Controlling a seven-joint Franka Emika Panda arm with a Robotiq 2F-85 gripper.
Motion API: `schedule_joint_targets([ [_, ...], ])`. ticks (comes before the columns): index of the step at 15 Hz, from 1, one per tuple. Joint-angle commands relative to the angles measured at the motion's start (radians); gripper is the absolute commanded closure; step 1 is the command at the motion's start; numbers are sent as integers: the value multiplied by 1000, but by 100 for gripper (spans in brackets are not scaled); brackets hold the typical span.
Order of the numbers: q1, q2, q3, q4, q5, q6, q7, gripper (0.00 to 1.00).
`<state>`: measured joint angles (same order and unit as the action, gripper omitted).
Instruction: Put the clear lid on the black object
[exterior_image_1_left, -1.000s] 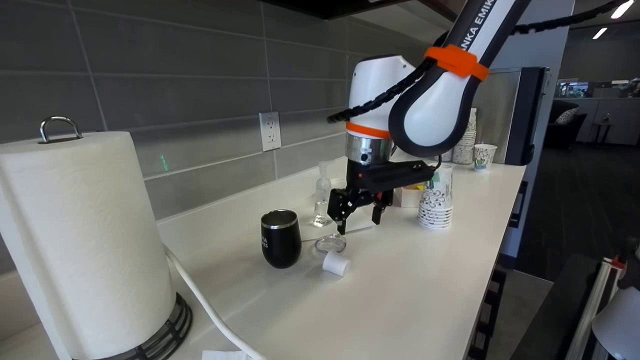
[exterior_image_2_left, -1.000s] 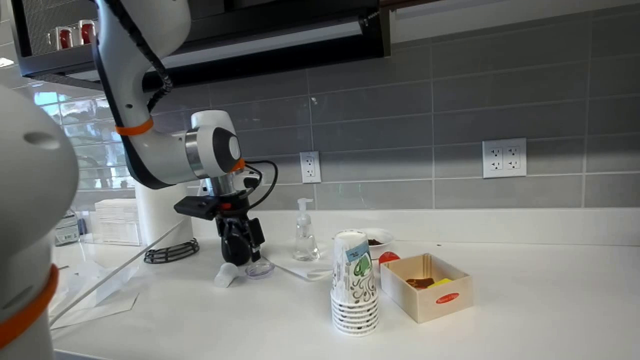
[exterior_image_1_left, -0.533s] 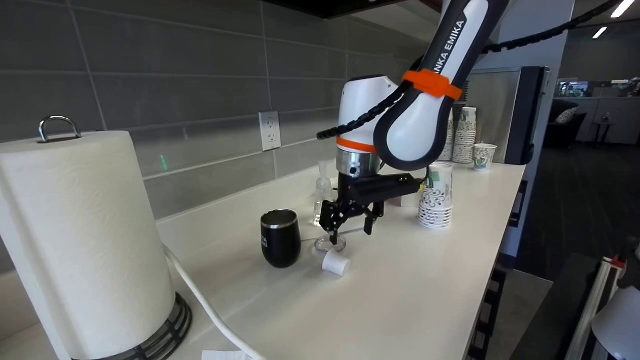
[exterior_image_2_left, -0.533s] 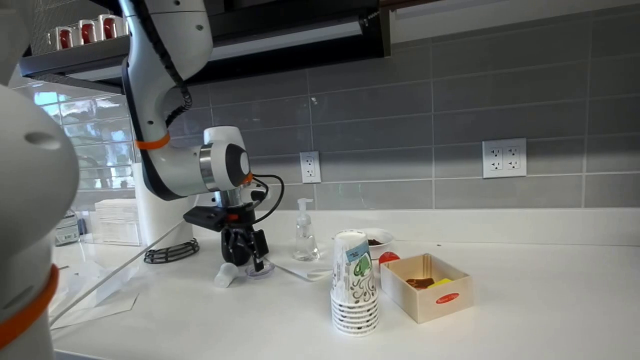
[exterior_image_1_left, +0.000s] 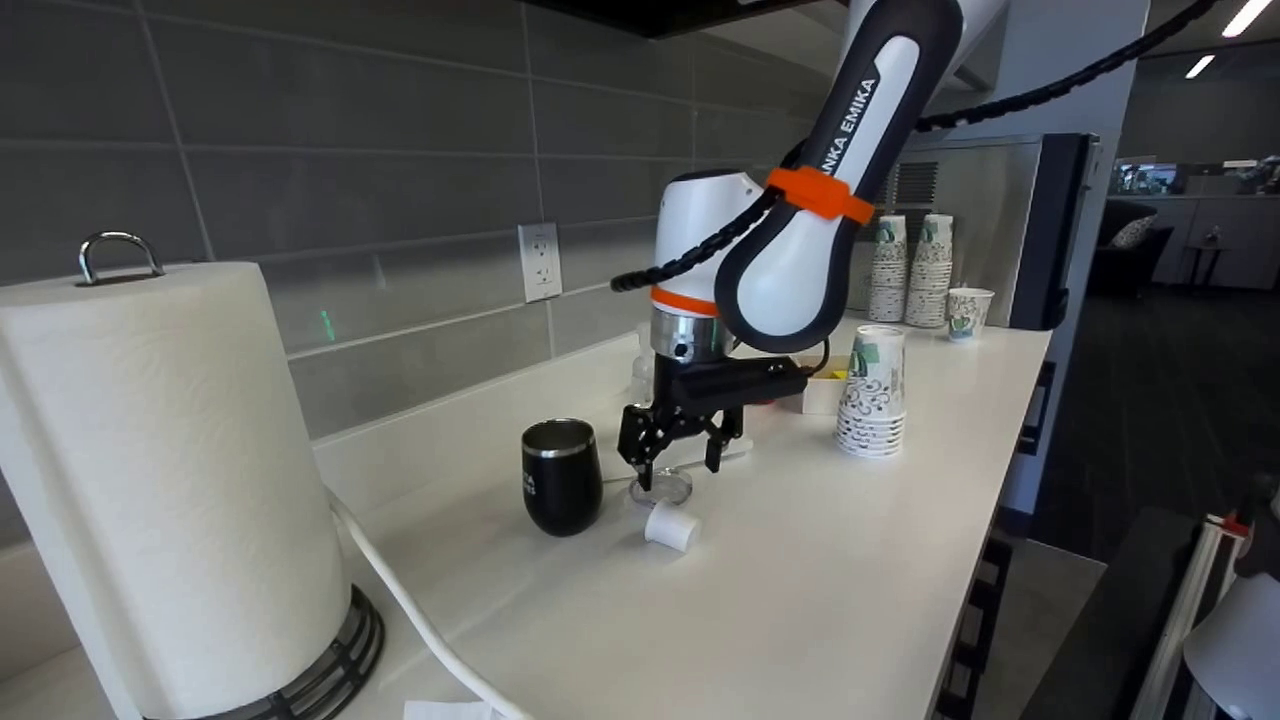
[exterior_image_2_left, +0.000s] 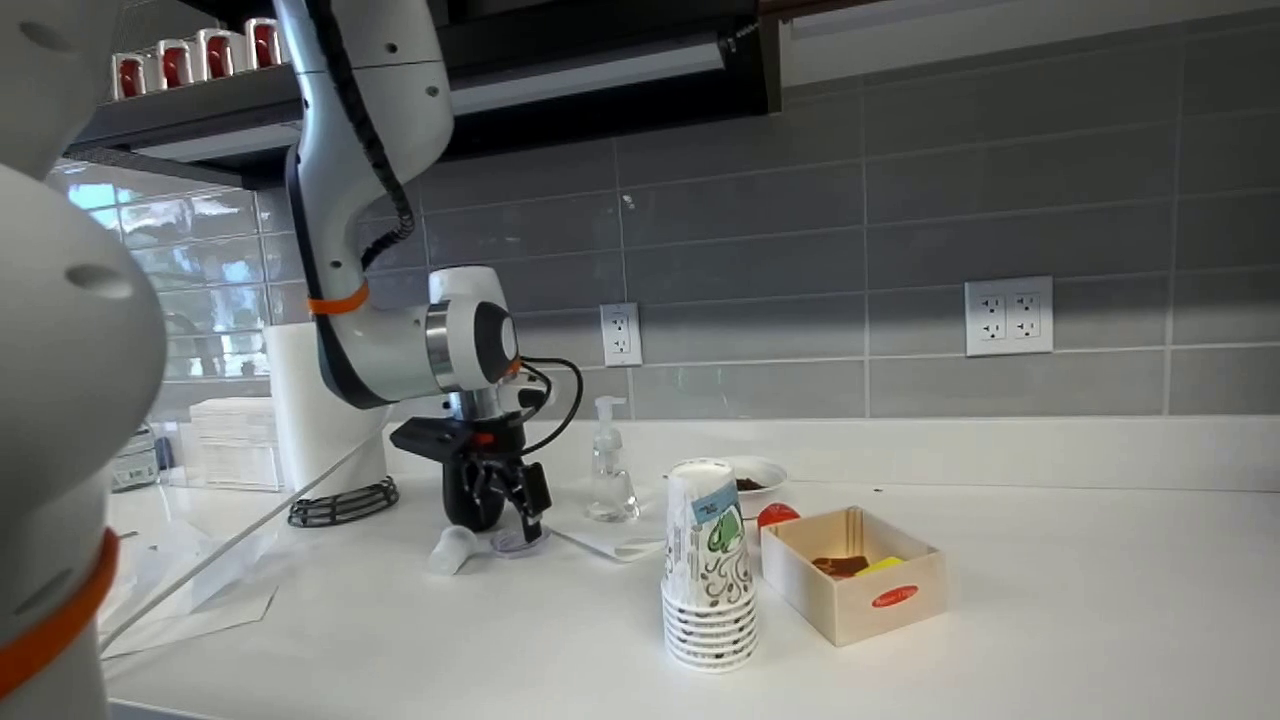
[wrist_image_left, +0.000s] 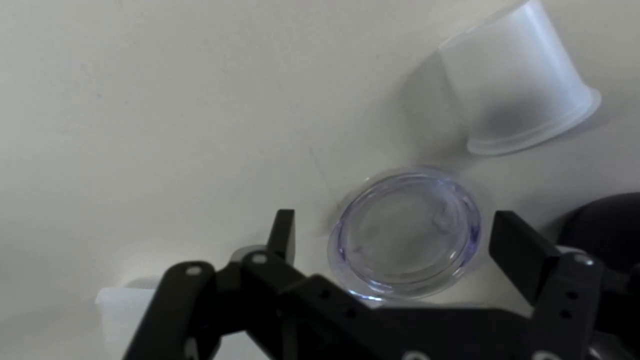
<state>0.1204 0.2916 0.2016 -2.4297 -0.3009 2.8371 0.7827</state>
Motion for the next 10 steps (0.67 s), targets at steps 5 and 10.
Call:
schedule_joint_targets([
  [5,144,105,-130,103,43,13,-35,0],
  [10,219,131,-199,129,51,19,-34,0],
])
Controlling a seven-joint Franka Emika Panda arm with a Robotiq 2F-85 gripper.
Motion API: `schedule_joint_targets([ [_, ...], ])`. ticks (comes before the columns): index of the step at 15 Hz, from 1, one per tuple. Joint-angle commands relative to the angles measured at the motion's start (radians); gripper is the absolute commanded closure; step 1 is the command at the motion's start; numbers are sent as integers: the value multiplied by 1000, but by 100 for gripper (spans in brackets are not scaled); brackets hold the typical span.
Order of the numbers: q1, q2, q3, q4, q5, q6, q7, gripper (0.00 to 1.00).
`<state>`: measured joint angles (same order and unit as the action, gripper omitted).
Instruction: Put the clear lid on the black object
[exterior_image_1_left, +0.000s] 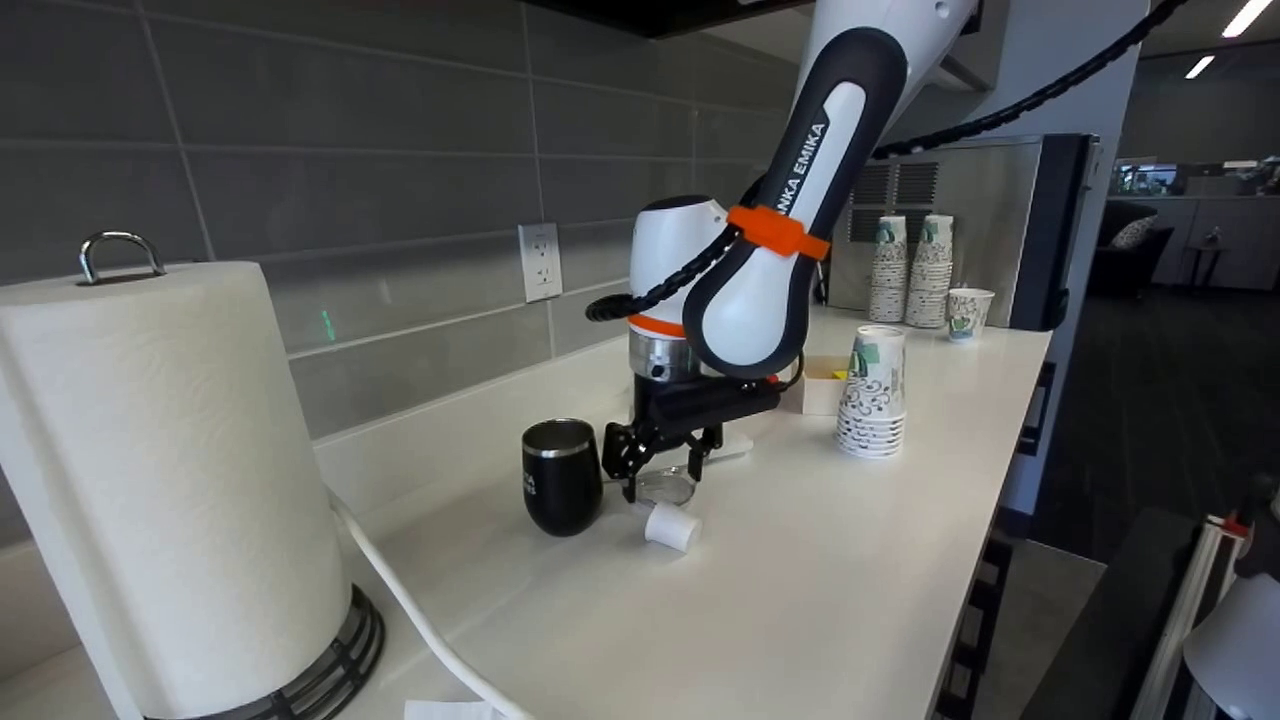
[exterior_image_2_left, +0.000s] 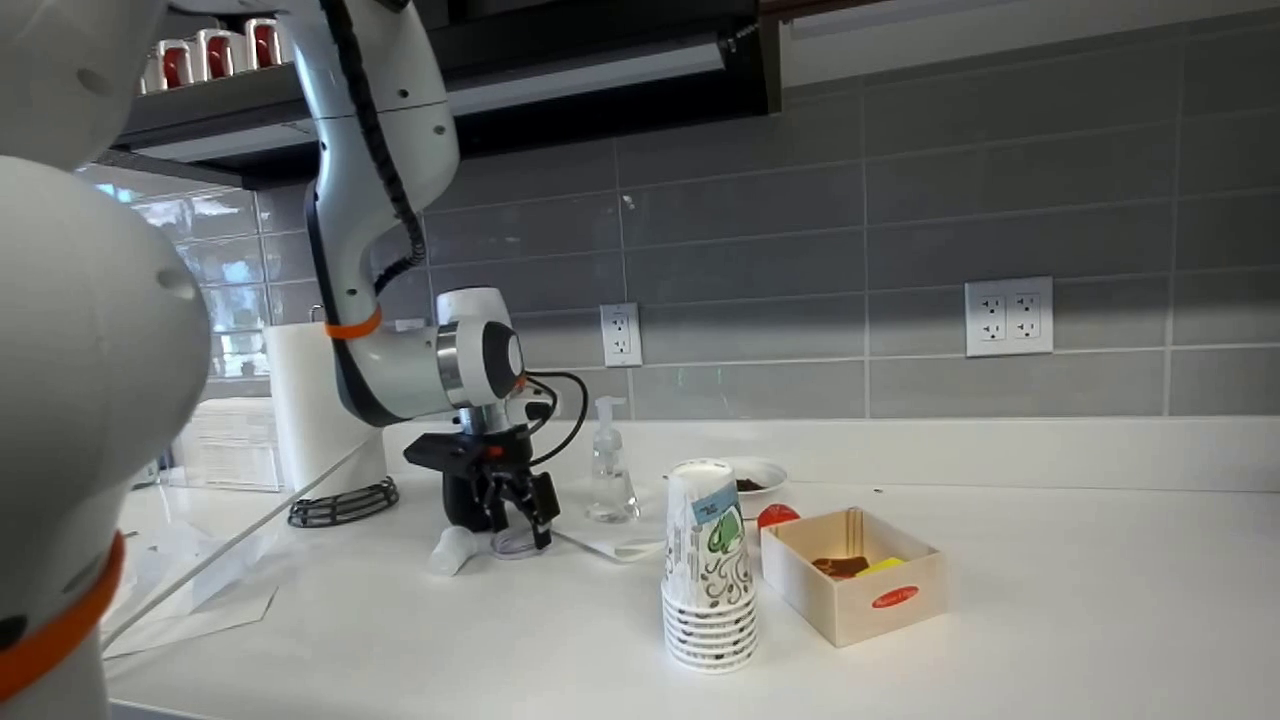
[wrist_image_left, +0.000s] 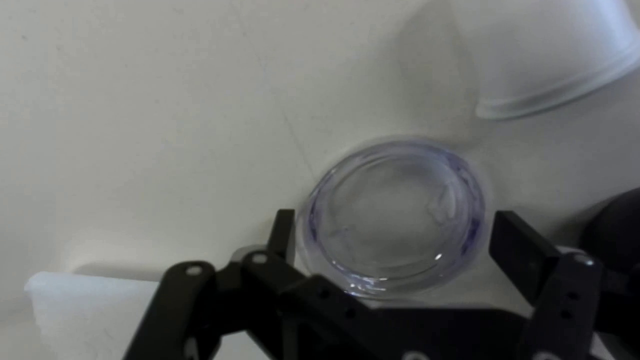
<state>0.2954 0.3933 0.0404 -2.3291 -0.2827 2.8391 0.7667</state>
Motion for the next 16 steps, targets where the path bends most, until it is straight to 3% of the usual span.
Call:
schedule_joint_targets([
  [1,52,34,-45,31,34,17,-19,0],
  [5,70,47,-57,36,47,21,-25,0],
  [6,74,47,-60,35,46,27,-28,25],
  [7,79,47,-64,35,46,28,-29,25],
  [8,86,44,-70,35,44,32,-27,32],
  [13,107,18,-92,20,39,33,-22,33],
  [16,154,-30,-151,2,-8,19,15,33],
])
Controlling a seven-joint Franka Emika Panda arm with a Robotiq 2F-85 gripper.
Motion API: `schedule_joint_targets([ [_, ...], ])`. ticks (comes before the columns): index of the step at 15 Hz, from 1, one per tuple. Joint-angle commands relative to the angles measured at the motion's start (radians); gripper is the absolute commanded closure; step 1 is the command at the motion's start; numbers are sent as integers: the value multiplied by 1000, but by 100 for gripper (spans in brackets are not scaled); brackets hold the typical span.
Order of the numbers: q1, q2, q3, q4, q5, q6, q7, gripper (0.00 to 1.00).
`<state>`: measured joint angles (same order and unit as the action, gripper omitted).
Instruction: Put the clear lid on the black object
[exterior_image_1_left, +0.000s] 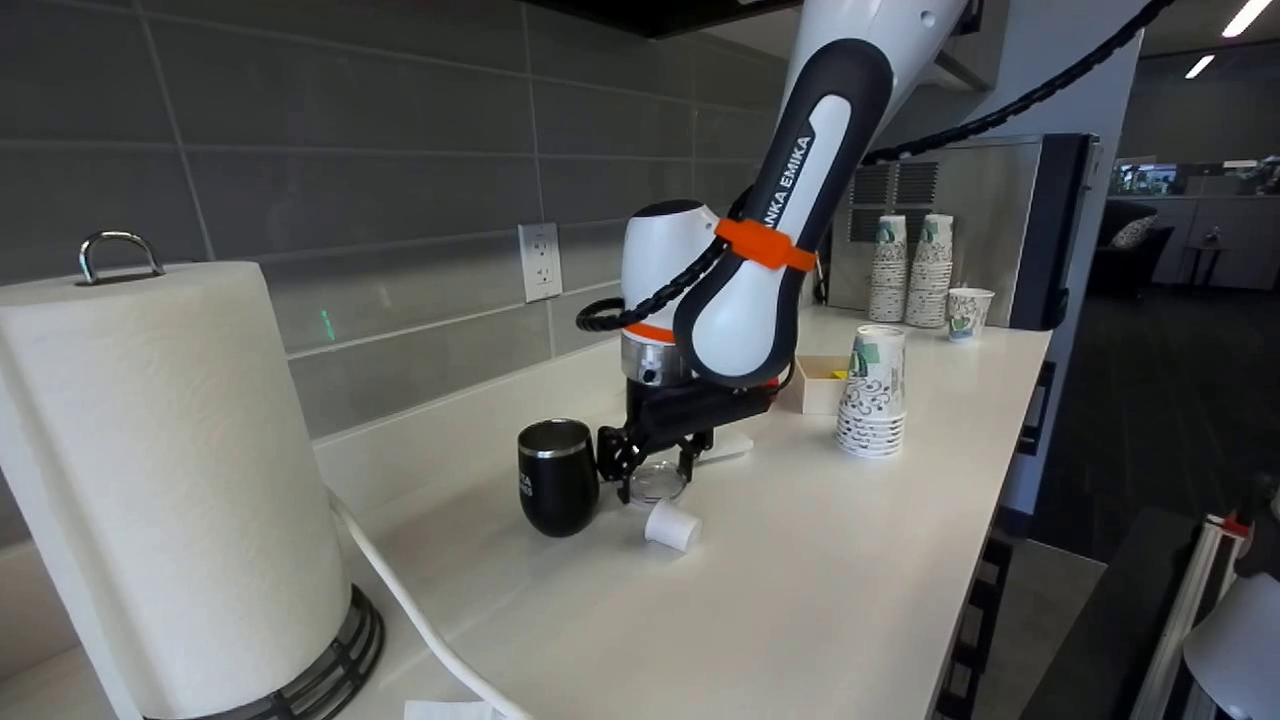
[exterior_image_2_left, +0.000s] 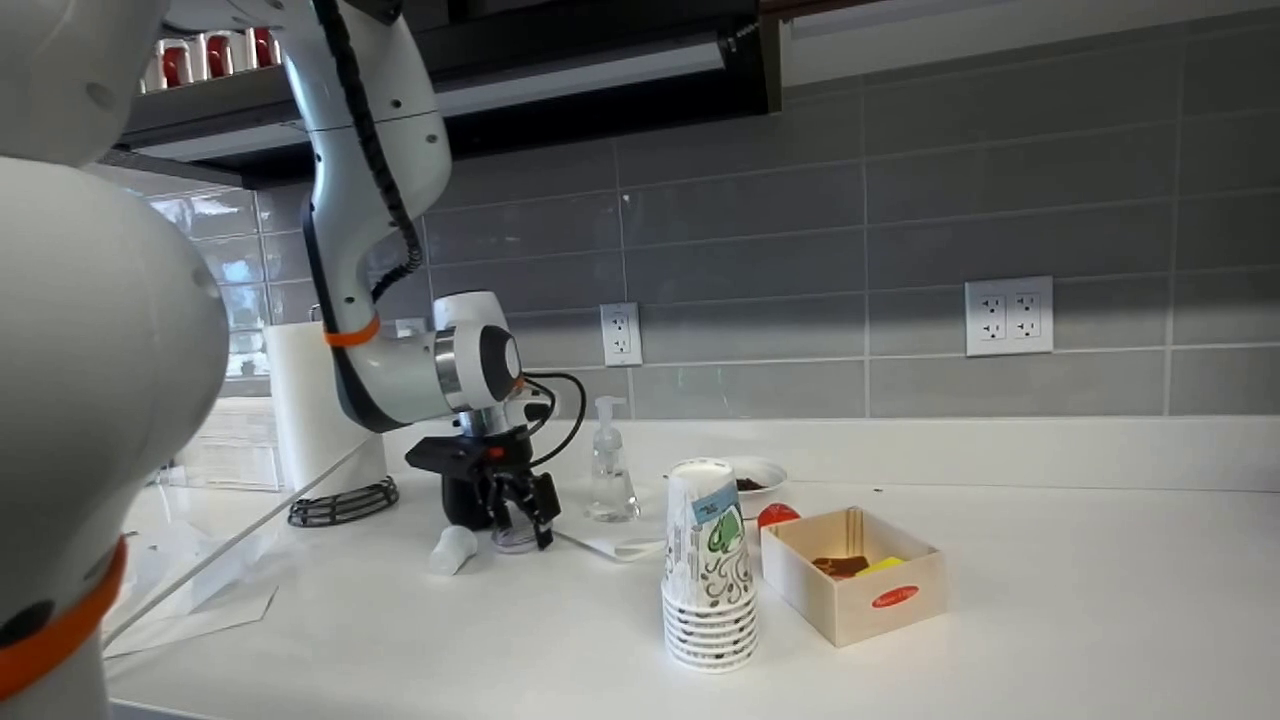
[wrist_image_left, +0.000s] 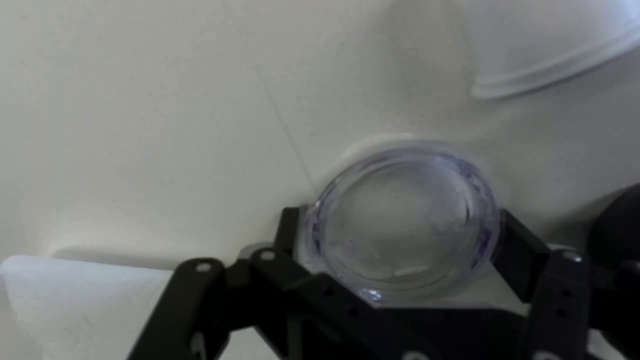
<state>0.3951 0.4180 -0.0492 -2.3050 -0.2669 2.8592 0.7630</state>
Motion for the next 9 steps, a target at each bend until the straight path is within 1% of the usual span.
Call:
schedule_joint_targets([
  [1,71,-71,-82,-25,-38,-7,27,33],
  [4,96,-115,-106,-25,-59,-30,36,33],
  [9,60,-160,-46,-4,-32,-43,-7,33],
])
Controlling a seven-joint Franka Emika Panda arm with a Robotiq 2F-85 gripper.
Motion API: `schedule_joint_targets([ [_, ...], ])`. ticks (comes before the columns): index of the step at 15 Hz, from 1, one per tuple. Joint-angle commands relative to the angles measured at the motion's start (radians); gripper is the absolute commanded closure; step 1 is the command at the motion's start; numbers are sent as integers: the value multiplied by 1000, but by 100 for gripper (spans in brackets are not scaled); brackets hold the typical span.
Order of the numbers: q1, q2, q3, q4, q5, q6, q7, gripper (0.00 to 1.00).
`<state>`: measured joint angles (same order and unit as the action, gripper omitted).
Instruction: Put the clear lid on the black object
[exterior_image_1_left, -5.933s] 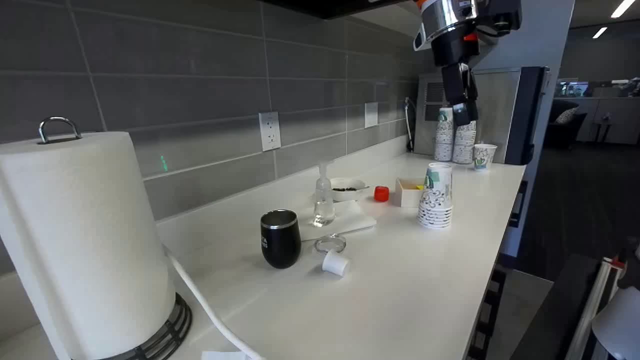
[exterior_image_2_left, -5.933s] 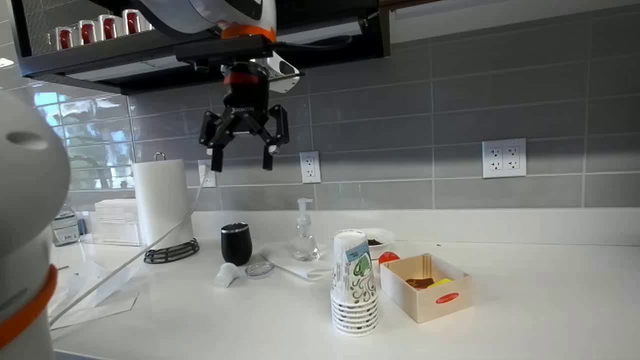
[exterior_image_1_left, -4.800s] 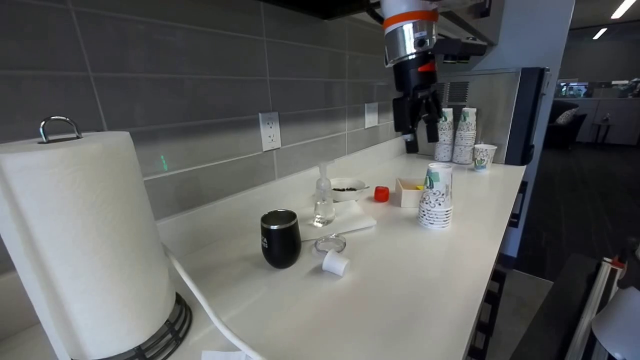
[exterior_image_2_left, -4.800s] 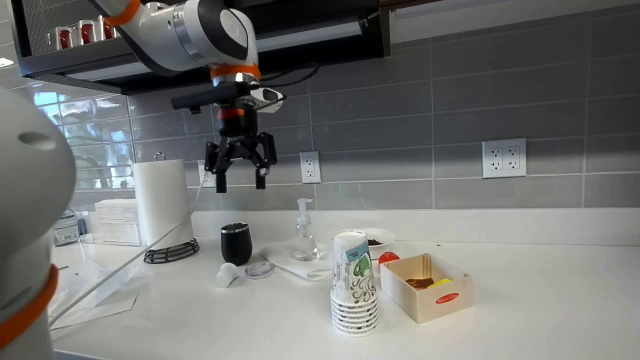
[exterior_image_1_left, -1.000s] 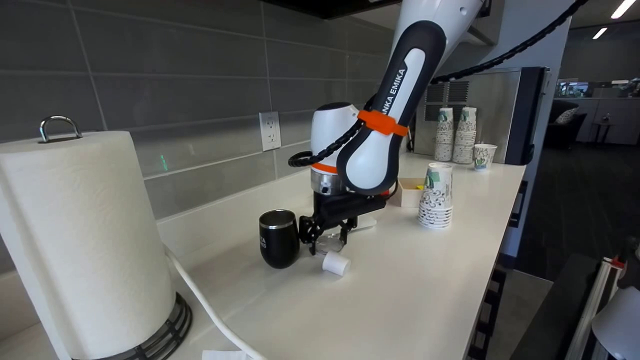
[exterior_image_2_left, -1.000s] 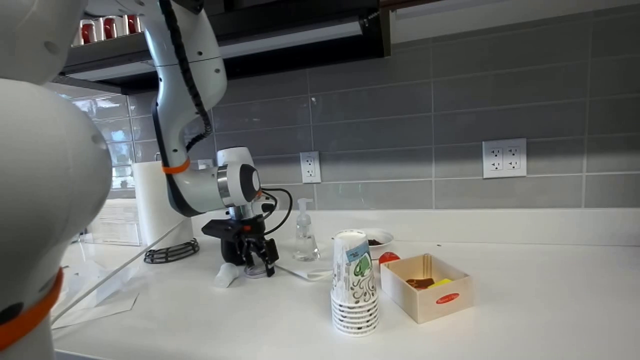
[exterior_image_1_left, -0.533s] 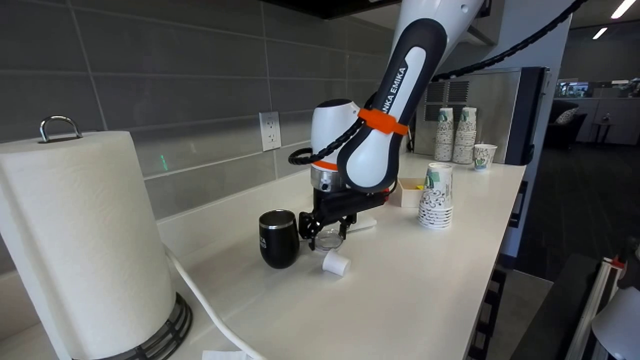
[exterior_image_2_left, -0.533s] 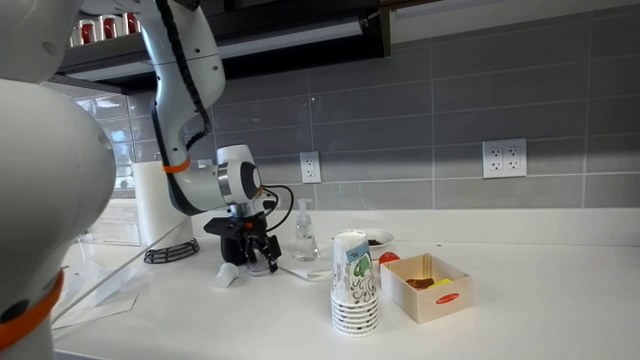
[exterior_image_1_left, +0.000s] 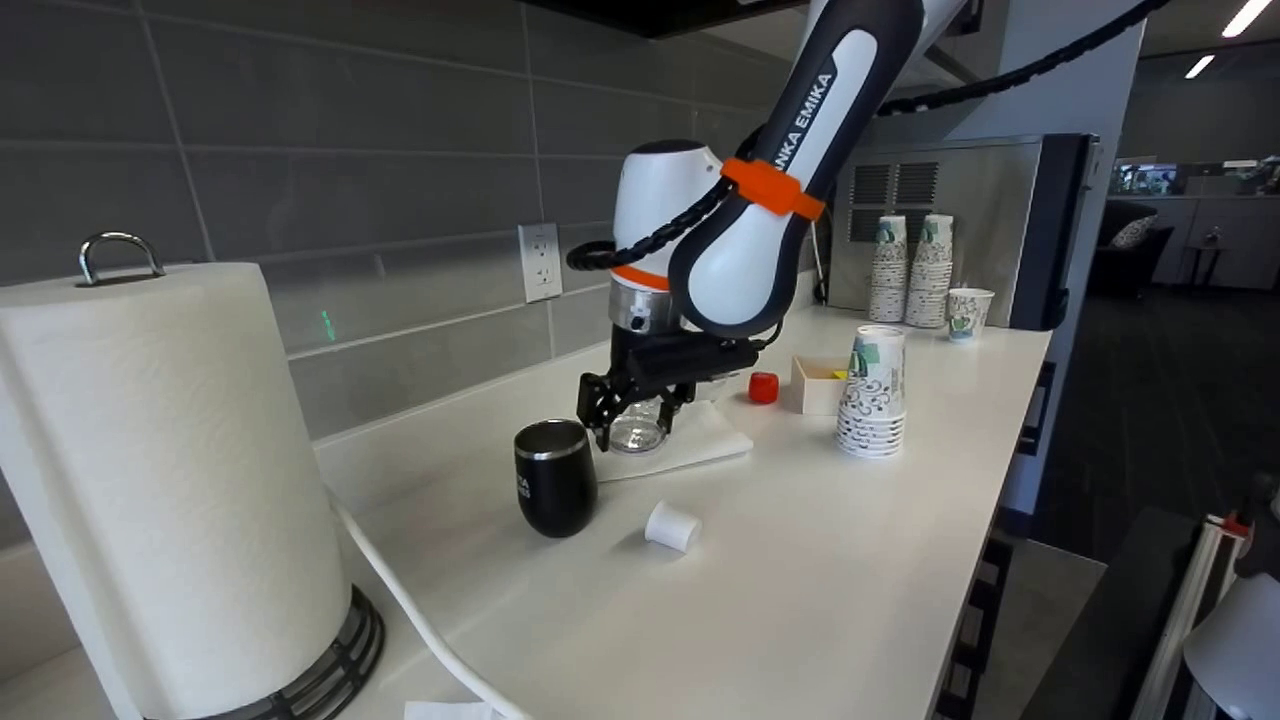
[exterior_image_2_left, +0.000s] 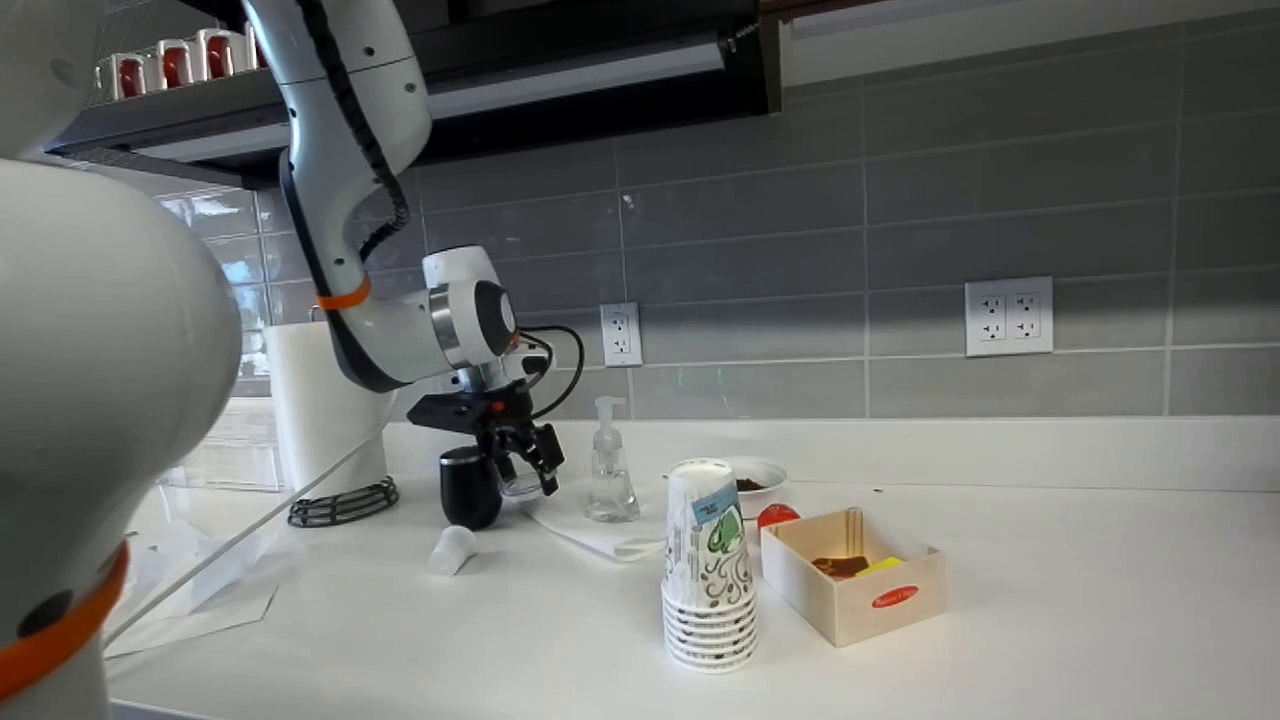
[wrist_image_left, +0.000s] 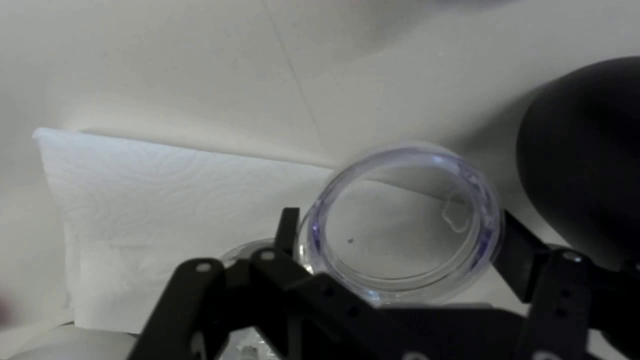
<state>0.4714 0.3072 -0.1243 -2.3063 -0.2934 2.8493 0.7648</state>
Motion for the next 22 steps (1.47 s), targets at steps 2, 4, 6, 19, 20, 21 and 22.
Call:
schedule_joint_targets([
  [2,-20,-65,46,9,-11,-56,-10,33],
  [4,-23,-78,63,26,-21,-93,-8,33],
  [6,-40,-82,96,46,-6,-119,-30,33],
  [19,-81,-41,182,169,6,-182,-109,33],
  [20,-85,-35,188,171,15,-181,-121,33],
  [21,-88,-29,193,173,23,-180,-133,33],
  [22,-92,-23,200,176,34,-177,-148,33],
])
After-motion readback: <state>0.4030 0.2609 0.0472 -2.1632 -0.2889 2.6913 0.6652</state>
